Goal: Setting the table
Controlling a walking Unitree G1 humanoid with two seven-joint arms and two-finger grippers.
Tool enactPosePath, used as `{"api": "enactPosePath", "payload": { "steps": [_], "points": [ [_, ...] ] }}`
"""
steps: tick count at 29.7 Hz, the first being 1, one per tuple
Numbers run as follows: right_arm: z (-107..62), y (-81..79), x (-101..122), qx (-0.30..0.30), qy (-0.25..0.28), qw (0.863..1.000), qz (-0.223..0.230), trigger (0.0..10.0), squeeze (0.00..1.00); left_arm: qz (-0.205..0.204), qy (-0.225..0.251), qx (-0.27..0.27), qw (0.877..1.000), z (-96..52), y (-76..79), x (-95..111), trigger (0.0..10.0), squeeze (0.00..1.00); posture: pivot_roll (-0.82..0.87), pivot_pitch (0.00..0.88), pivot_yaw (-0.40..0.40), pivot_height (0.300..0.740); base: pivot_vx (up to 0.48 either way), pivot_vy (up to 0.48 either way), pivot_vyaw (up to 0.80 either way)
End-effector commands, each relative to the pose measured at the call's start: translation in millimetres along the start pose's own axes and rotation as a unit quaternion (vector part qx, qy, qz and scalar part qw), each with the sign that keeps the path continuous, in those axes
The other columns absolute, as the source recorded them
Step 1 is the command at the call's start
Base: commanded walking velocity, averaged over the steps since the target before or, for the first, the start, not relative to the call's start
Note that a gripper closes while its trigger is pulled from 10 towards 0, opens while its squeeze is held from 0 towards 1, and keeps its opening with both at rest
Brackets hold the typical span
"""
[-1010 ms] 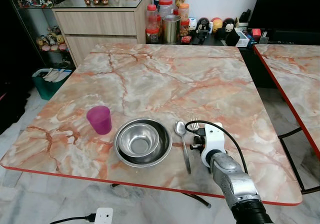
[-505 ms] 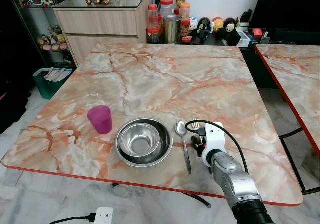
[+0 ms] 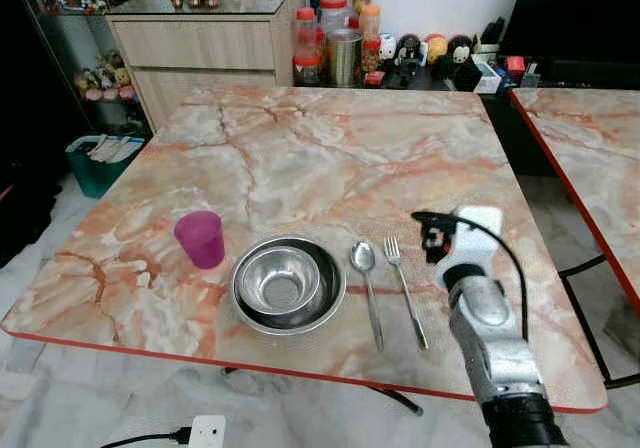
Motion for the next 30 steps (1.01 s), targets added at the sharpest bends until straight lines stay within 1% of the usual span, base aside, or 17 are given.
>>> {"api": "enactPosePath", "payload": {
  "steps": [1,4,5,13,16,24,30],
  "points": [
    [1.0,-0.2,4.7,0.002,0.014,1.0,0.004,10.0,0.0,-0.006,-0.006,-0.004,1.0,-0.9,1.7,-6.3,10.0,0.0,0.02,0.0,0.009,0.74,0.0,0.0,0.0],
    [0.8,-3.8,9.4,0.013,0.035,0.999,-0.002,10.0,0.0,-0.015,-0.001,-0.005,1.0,-1.0,1.8,-5.6,10.0,0.0,0.02,0.0,0.009,0.74,0.0,0.0,0.0],
    [0.8,-7.7,12.2,0.022,0.043,0.999,0.005,10.0,0.0,-0.016,-0.001,-0.004,1.0,-1.0,1.2,-5.8,10.0,0.0,0.02,0.0,0.011,0.74,0.0,0.416,0.0],
    [-0.1,-12.0,13.2,0.029,0.056,0.998,0.006,10.0,0.0,-0.007,0.0,-0.006,1.0,-1.1,1.2,-6.2,10.0,0.0,0.02,0.0,0.015,0.74,0.0,0.48,0.0],
    [-1.5,-15.3,17.0,0.036,0.067,0.997,0.008,10.0,0.0,-0.006,0.001,-0.007,1.0,-1.1,0.8,-6.2,10.0,0.0,0.02,0.0,0.017,0.74,0.0,0.48,0.0],
    [-1.1,-16.3,16.0,0.04,0.069,0.997,0.004,10.0,0.0,-0.005,0.002,-0.007,1.0,-1.1,0.4,-6.0,10.0,0.0,0.02,0.0,0.02,0.74,0.0,0.48,0.0],
    [0.1,-16.9,20.7,0.041,0.081,0.996,0.002,10.0,0.0,-0.003,0.004,-0.007,1.0,-1.0,-0.3,-5.7,10.0,0.0,0.02,0.0,0.022,0.74,0.0,0.48,0.0]
  ]
}}
Point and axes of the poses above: a point about 5 cm out from each wrist's last joint towards the gripper, its own z axis pointing out of the wrist towards the gripper, its own x axis along the axis of the wrist's last joint, y = z × x, the point moved 5 cm from there along z, pointing out of the wrist towards the gripper, and after that the axes turned 1 degree about -z, right-handed, at the moved point
